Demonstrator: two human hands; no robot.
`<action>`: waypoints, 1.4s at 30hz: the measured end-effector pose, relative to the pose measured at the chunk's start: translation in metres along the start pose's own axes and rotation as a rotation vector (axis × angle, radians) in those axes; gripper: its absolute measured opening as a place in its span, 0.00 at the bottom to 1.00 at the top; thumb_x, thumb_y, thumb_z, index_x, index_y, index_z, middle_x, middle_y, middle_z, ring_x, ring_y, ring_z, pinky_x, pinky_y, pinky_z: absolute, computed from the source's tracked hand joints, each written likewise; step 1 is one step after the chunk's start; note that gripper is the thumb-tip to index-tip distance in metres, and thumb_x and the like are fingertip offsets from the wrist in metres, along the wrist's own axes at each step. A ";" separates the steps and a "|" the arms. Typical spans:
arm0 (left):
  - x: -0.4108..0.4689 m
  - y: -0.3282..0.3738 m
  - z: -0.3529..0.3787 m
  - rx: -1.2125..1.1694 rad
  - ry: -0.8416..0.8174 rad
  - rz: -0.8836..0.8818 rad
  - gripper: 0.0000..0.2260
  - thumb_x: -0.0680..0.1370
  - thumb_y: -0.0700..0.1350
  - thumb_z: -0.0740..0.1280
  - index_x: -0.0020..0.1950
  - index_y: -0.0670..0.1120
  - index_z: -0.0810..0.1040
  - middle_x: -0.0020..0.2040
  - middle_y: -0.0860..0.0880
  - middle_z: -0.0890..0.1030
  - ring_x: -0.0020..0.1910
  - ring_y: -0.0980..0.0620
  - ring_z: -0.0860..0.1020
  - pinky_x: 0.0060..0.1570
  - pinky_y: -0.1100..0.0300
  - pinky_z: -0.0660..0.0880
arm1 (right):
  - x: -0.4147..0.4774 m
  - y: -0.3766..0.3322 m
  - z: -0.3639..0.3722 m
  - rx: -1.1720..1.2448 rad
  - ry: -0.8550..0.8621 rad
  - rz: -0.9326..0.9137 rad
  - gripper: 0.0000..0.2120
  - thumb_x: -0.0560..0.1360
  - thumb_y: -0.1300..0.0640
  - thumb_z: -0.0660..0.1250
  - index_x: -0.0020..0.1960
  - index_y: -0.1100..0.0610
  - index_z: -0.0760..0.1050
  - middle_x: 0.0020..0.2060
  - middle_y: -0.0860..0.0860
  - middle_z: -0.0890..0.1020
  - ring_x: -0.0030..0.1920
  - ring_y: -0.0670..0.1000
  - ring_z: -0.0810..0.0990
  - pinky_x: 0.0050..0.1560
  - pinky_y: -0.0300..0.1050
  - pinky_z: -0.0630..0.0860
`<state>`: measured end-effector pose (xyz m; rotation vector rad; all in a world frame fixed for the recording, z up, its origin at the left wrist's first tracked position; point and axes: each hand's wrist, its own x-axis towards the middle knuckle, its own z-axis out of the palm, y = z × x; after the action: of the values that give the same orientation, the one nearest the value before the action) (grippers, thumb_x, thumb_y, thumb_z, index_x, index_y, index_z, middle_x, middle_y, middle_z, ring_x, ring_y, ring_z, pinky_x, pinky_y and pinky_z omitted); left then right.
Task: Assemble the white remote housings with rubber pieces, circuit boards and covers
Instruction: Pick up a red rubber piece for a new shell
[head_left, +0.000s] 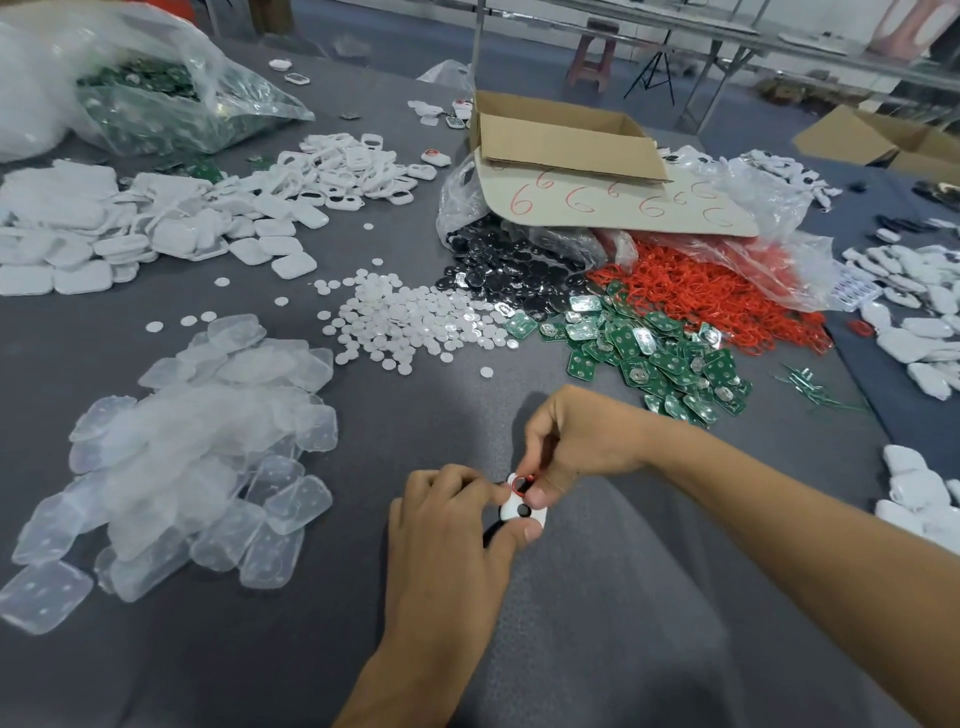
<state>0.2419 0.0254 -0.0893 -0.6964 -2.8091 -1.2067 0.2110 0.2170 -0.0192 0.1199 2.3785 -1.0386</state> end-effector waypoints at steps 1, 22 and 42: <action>0.000 0.000 0.000 -0.007 0.004 -0.003 0.13 0.71 0.62 0.74 0.51 0.58 0.83 0.50 0.65 0.74 0.53 0.61 0.65 0.49 0.59 0.58 | 0.005 -0.003 -0.002 -0.049 -0.021 0.037 0.11 0.63 0.63 0.83 0.34 0.51 0.83 0.35 0.50 0.86 0.32 0.43 0.79 0.37 0.37 0.76; -0.003 -0.001 -0.002 -0.016 -0.019 -0.006 0.12 0.72 0.62 0.73 0.50 0.59 0.80 0.50 0.66 0.75 0.54 0.62 0.67 0.51 0.60 0.61 | 0.005 0.006 0.000 -0.101 0.043 -0.014 0.09 0.66 0.58 0.82 0.42 0.57 0.85 0.38 0.59 0.86 0.35 0.51 0.81 0.41 0.43 0.76; -0.002 -0.002 0.001 -0.005 0.024 -0.002 0.12 0.70 0.58 0.77 0.45 0.59 0.76 0.46 0.65 0.76 0.50 0.60 0.68 0.46 0.60 0.59 | -0.004 0.010 0.000 0.087 0.081 0.058 0.05 0.70 0.60 0.79 0.44 0.61 0.85 0.40 0.60 0.86 0.35 0.47 0.81 0.36 0.37 0.79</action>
<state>0.2434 0.0242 -0.0914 -0.6757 -2.7891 -1.2145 0.2168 0.2249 -0.0238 0.2658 2.3868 -1.1299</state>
